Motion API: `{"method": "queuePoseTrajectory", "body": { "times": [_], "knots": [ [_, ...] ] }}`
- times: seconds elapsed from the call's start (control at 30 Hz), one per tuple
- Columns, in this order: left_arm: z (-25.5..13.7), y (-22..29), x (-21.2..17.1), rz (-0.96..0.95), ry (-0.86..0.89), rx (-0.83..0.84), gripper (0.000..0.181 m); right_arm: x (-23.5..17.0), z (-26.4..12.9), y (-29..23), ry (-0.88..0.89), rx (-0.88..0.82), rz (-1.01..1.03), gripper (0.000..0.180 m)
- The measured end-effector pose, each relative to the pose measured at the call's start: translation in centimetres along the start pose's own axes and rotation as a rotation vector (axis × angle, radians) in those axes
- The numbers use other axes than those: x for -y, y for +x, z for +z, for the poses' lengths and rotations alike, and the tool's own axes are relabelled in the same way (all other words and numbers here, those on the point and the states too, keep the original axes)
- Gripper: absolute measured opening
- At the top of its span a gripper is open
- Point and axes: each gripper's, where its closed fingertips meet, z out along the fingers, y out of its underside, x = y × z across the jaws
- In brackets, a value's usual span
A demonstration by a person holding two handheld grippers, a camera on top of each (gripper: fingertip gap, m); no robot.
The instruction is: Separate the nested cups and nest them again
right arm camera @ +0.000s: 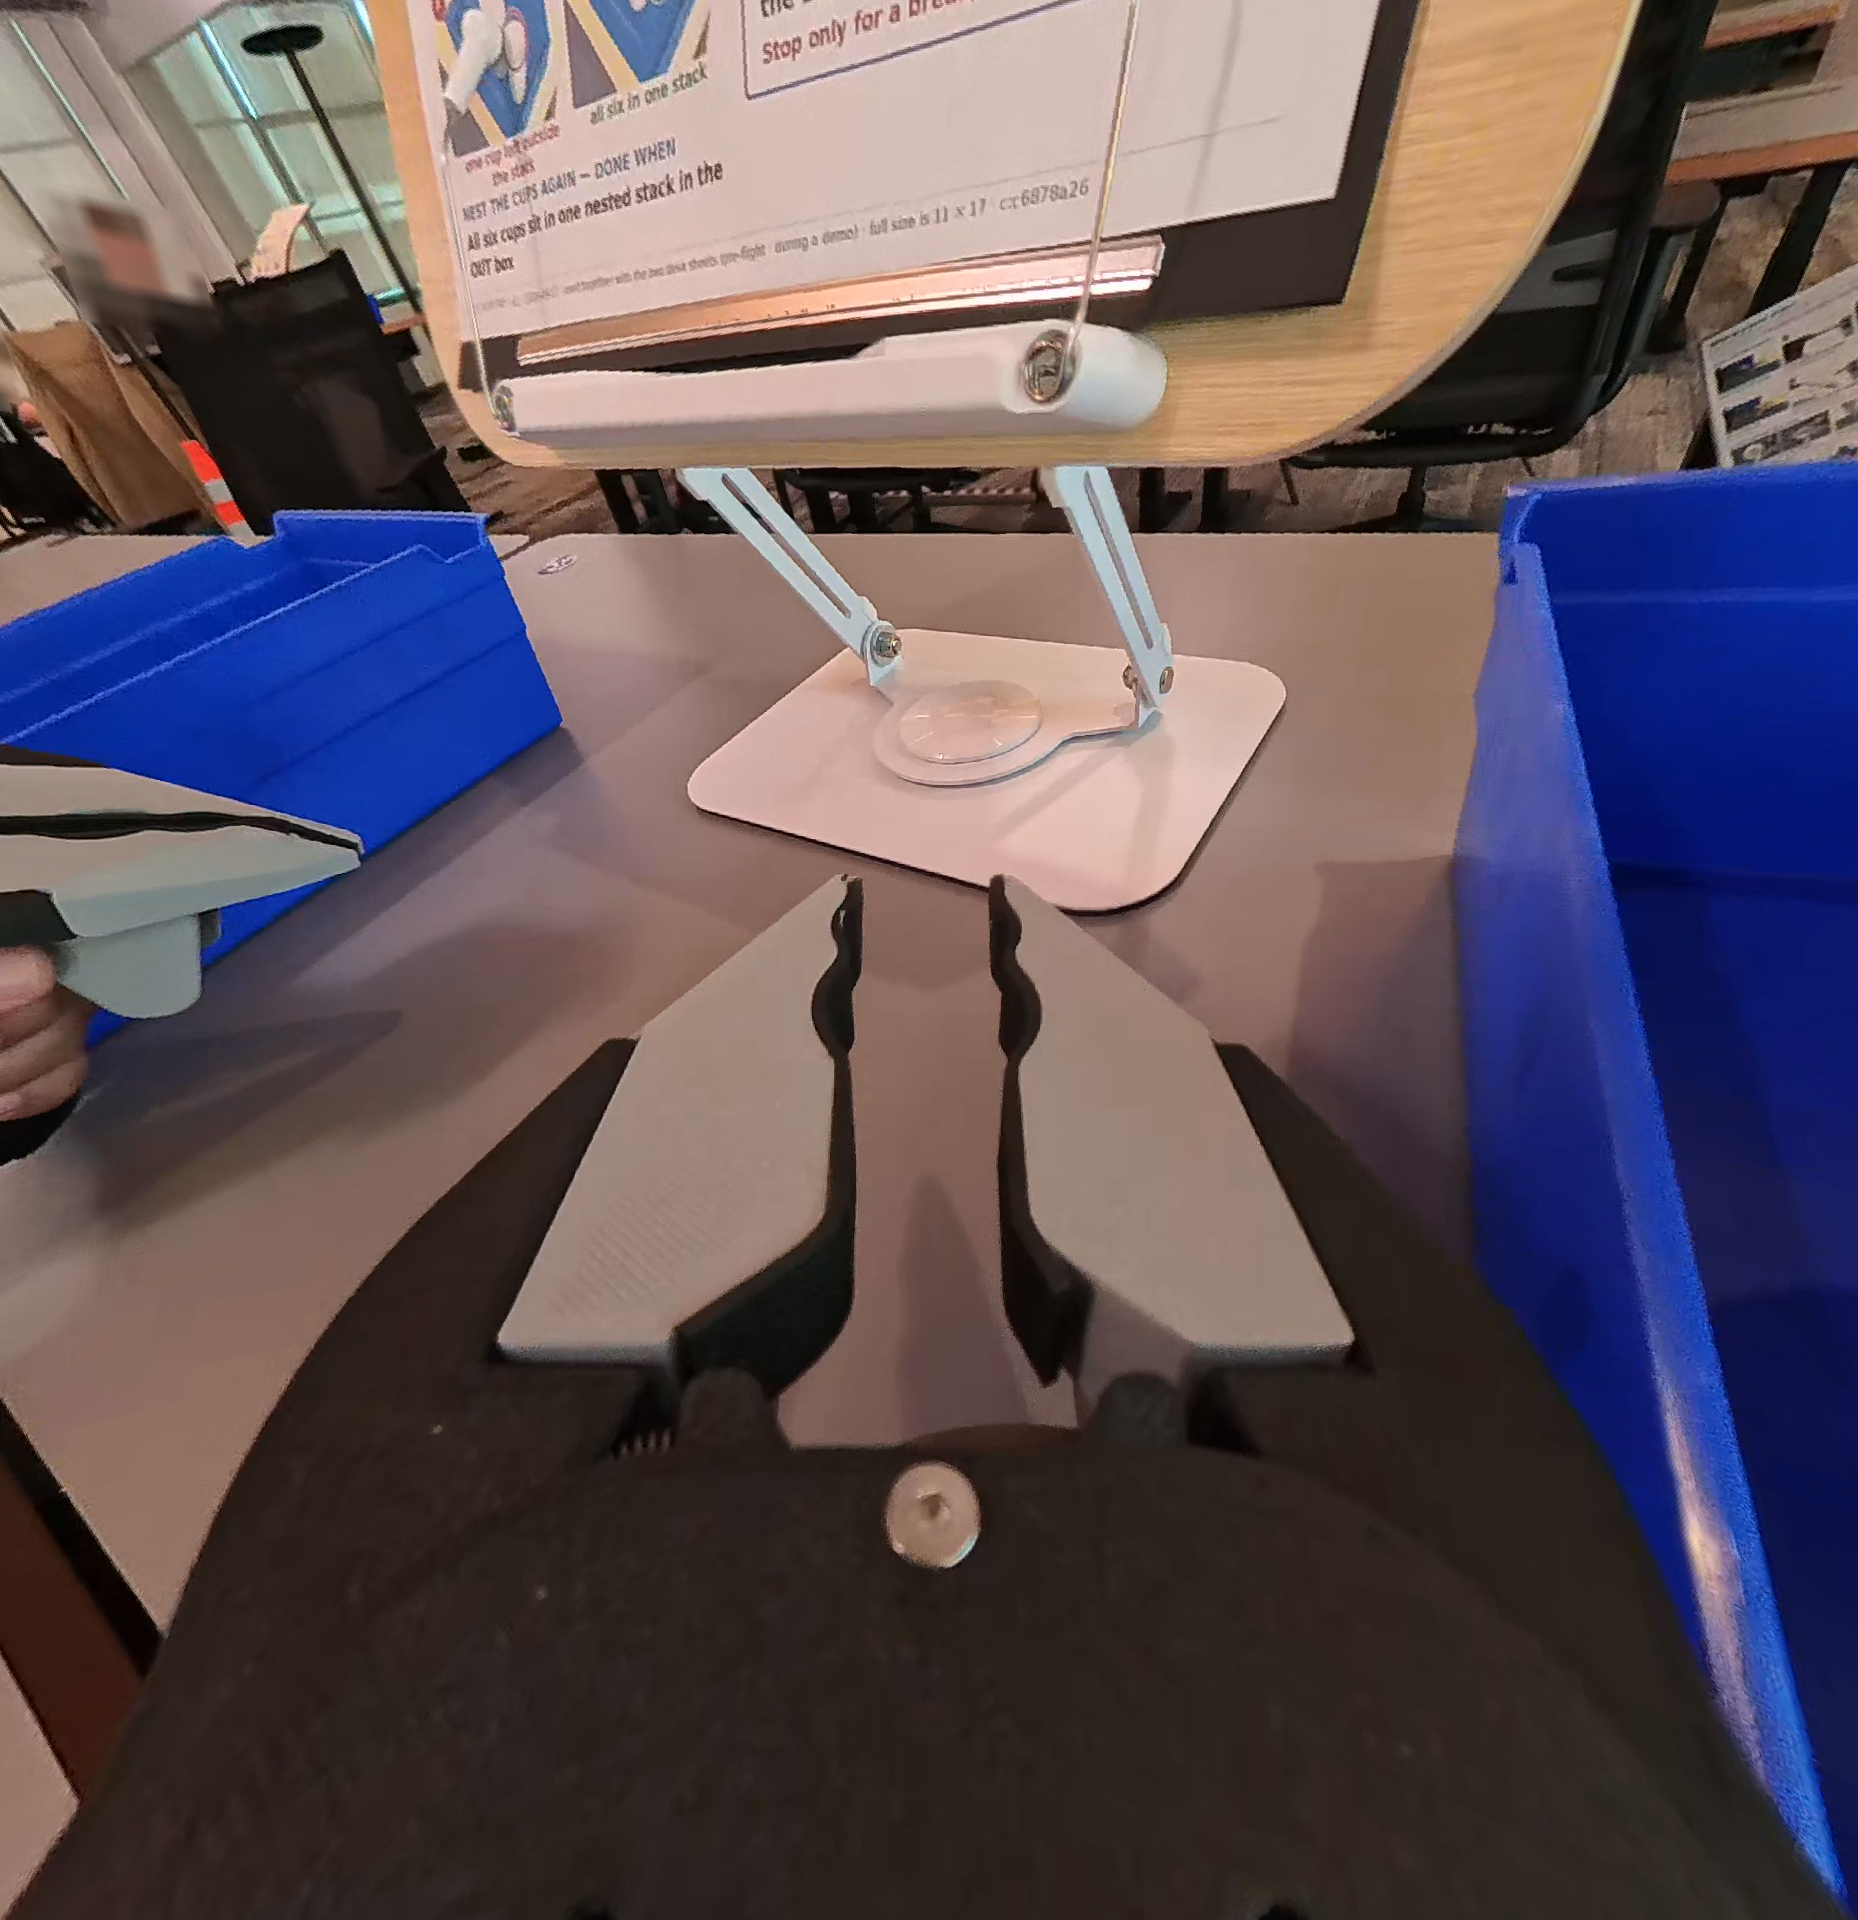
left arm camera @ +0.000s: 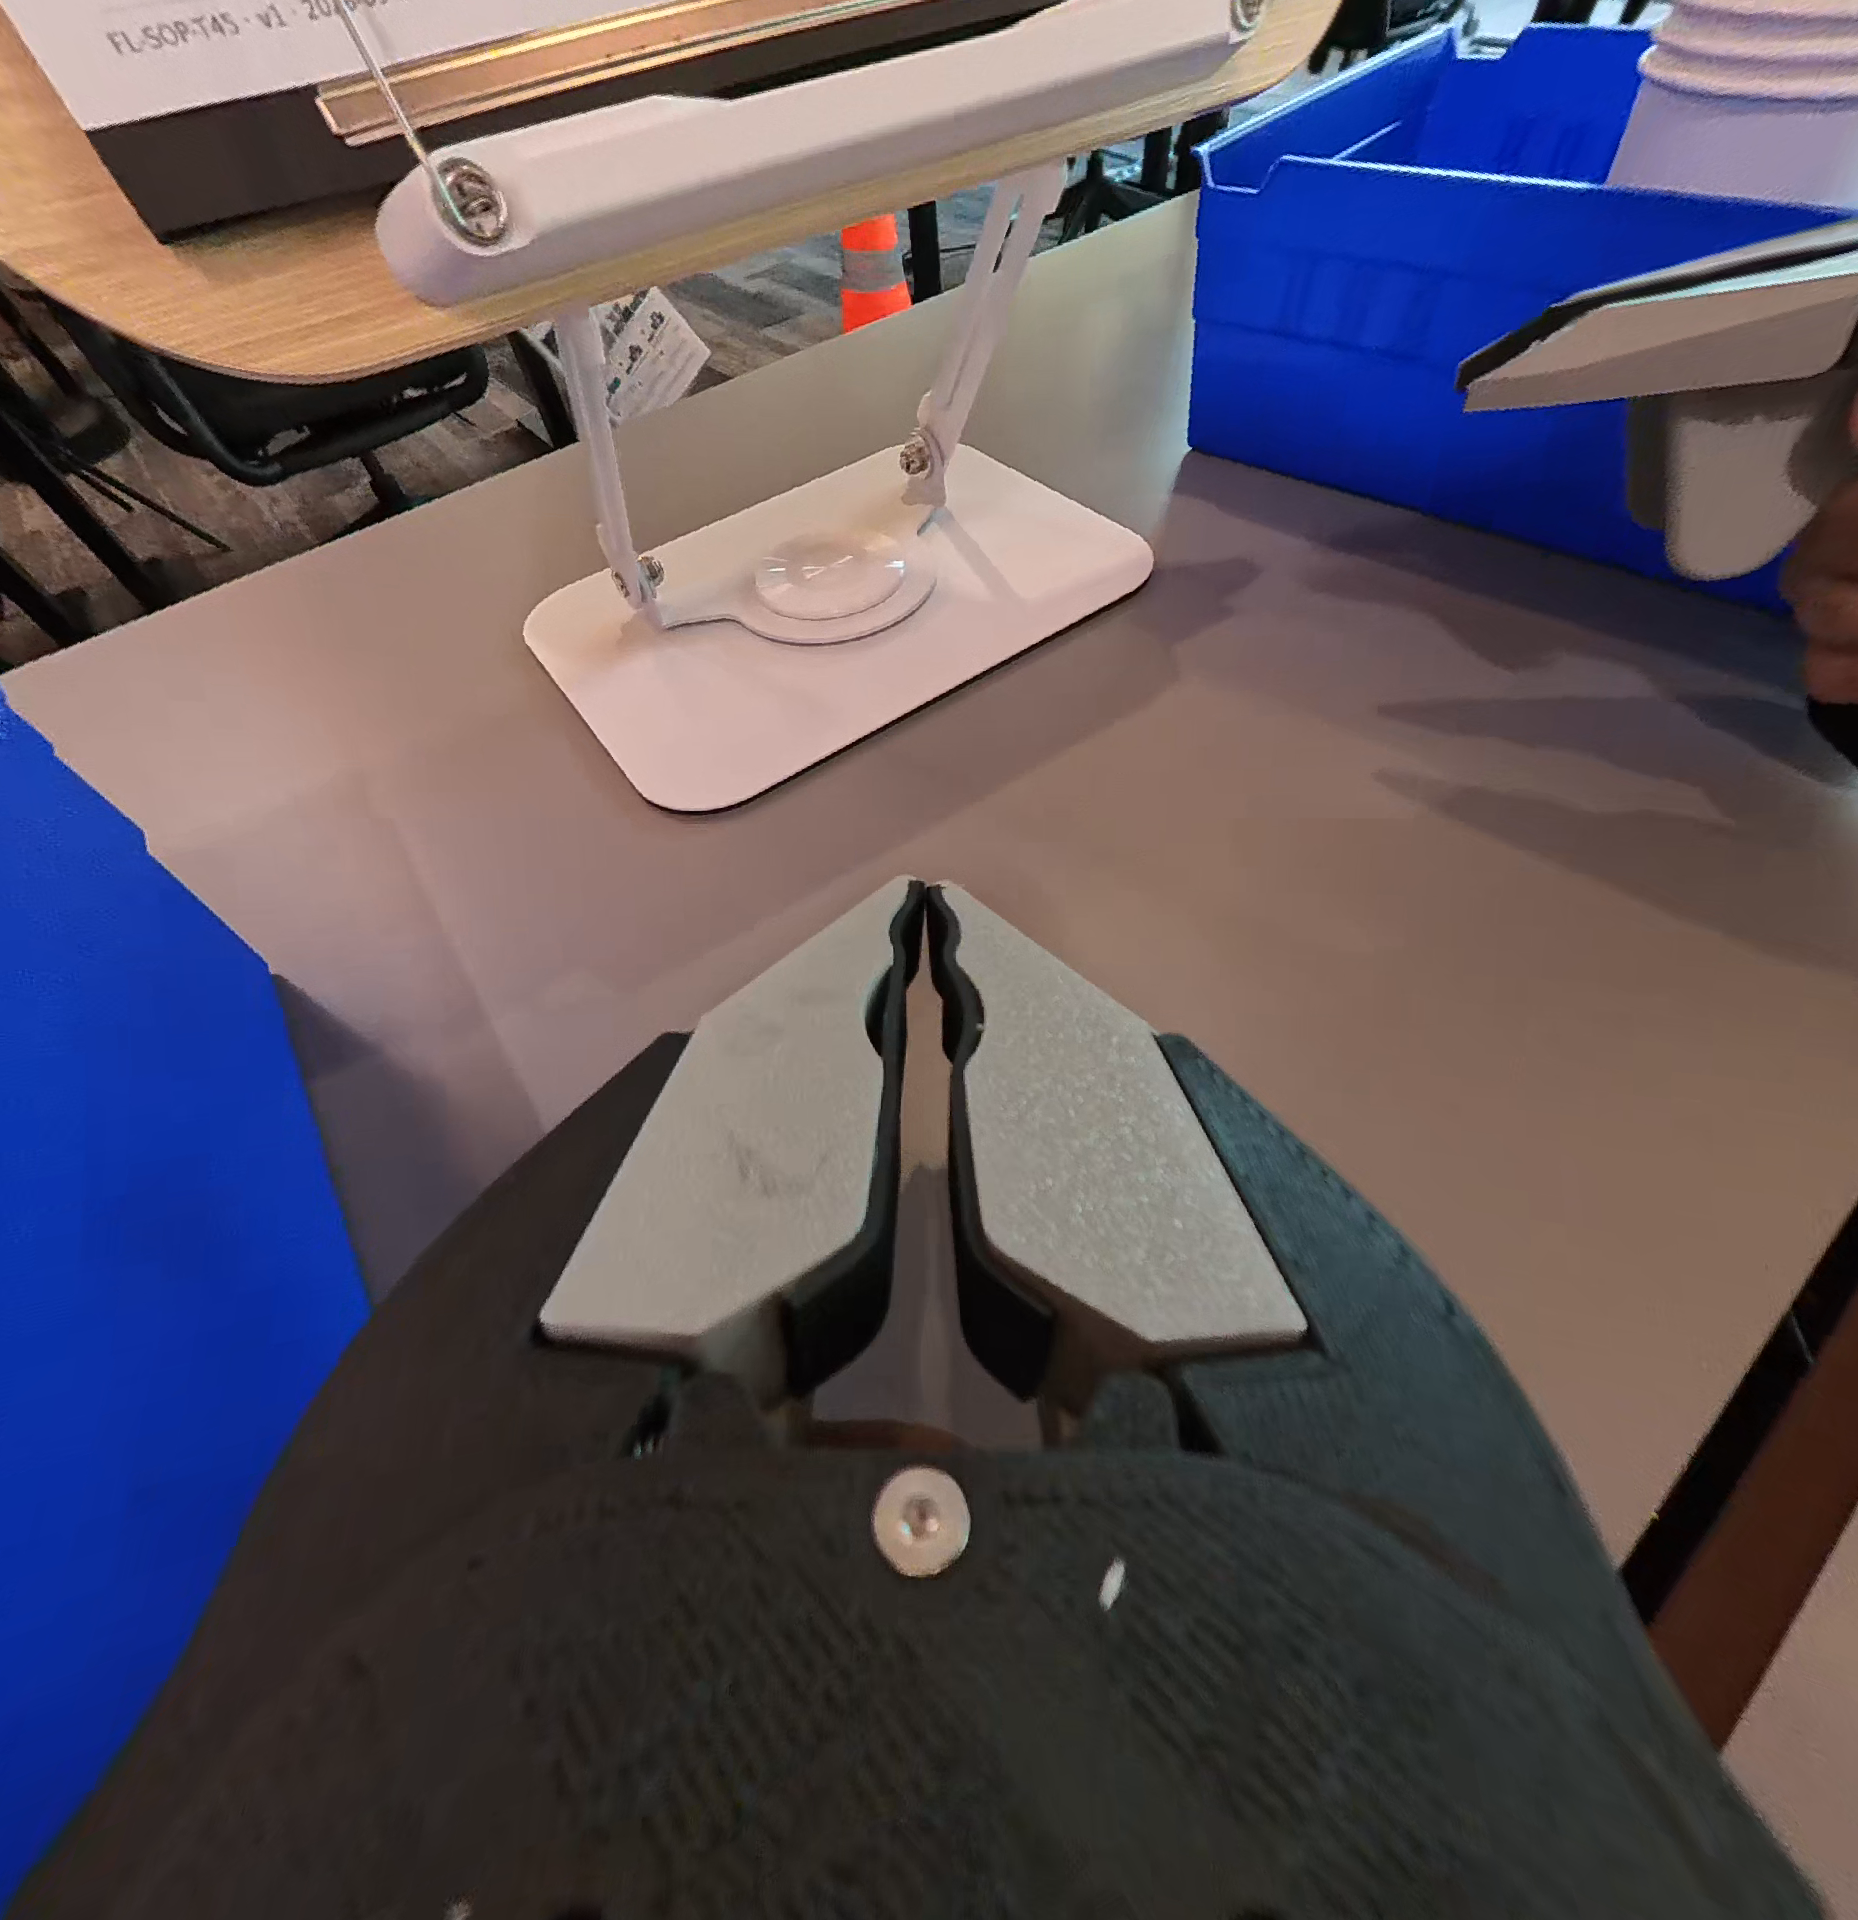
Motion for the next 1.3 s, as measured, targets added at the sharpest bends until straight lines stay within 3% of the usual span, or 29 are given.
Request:
{"method": "queuePoseTrajectory", "body": {
  "times": [0.3, 0.57, 0.83, 0.93, 1.17, 1.3],
  "knots": [
    [0.1, 0.9, 0.2, 0.037, -0.001, -0.006, 0.0, 0.7, -0.1, -1.6, 0.031, 0.038, -0.063, 0.023],
    [0.2, 1.1, 0.1, 0.059, -0.014, -0.007, 0.0, 2.4, -1.2, -2.9, 0.051, -0.046, -0.281, 0.026],
    [0.0, 1.4, 0.5, 0.063, 0.0, -0.009, 0.001, 7.2, -6.6, -1.2, 0.064, -0.225, -0.444, 0.029],
    [0.1, 1.5, 0.5, 0.07, -0.004, -0.011, 0.001, 6.2, -7.8, 2.6, -0.036, -0.311, -0.4, 0.042],
    [0.2, 1.6, 0.3, 0.078, -0.014, -0.01, 0.002, 1.5, -8.1, 6.5, -0.271, -0.298, -0.291, 0.047],
    [0.4, 1.7, 0.0, 0.084, -0.024, -0.01, 0.002, -2.2, -7.0, 7.1, -0.436, -0.281, -0.311, 0.033]
  ]
}}
